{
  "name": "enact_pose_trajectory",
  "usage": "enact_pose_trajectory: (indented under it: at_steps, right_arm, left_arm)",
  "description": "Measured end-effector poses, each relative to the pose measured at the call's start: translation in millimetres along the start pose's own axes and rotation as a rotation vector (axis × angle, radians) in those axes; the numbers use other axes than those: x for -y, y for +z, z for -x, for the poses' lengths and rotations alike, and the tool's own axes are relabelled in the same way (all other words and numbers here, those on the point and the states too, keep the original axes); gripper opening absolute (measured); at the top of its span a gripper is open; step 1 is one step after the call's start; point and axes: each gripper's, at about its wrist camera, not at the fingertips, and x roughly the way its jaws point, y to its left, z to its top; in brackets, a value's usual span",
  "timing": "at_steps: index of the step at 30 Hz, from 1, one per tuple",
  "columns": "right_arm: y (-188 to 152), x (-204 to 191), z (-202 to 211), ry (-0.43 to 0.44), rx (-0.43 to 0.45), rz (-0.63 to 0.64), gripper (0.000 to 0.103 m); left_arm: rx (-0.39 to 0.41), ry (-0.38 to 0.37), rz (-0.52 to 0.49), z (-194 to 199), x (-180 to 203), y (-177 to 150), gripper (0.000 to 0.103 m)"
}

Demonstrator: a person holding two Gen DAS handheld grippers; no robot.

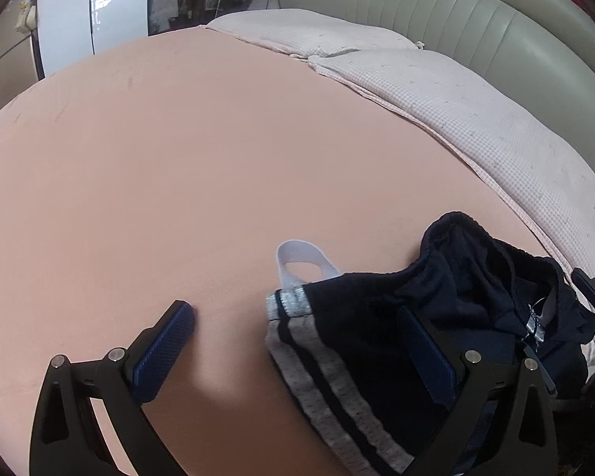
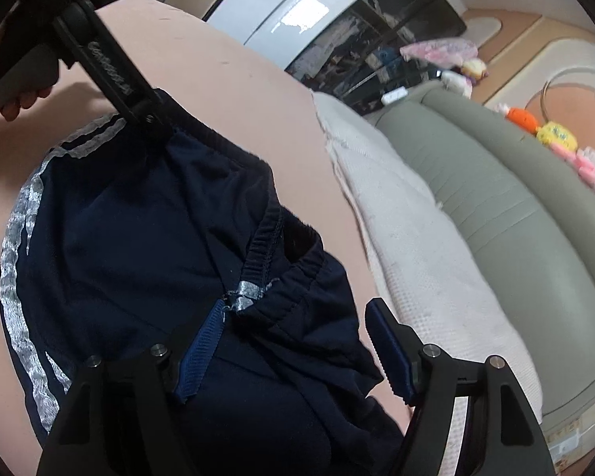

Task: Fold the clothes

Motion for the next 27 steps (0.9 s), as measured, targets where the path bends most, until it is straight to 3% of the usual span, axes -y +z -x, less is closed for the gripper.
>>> enact_pose_trajectory:
  at_steps: [7,9,11,15,23,26,27]
  right_arm:
    - [3,-21,9,-0.121,0.031,0.101,0.073]
    - [4,-27,10,-0.159,0.033,0.131,0.069]
    - [5,-30,9,-0.157,0.022,0.128,0.062]
    - [3,-29,7,-0.156,0.011,0.094,0.062]
    - [2,-21,0,-0.091,-0.023,0.021,0.057]
    - [1,-22,0,-0.070,-0.030,0.023,0.050]
    - [2,-22,-1,-0.061,-0.035,0.021,0.050]
  left_arm:
    - [0.001,0.033,-0.034,0,12,2,0.103]
    - [0.001,0.032,-0.033,-1,13,4,0.103]
    - [-0.003,0.018,-0.016,-2,12,4,0.103]
    - [-0.012,0.006,-0.015,-3,13,2,0.102]
    - [-0.014,0.028,-0.054,-1,15,-4,0.079]
    - [-0.012,0.024,-0.048,-1,13,-3,0.064]
    - [-0.008,0.026,-0.056,0,13,-3,0.053]
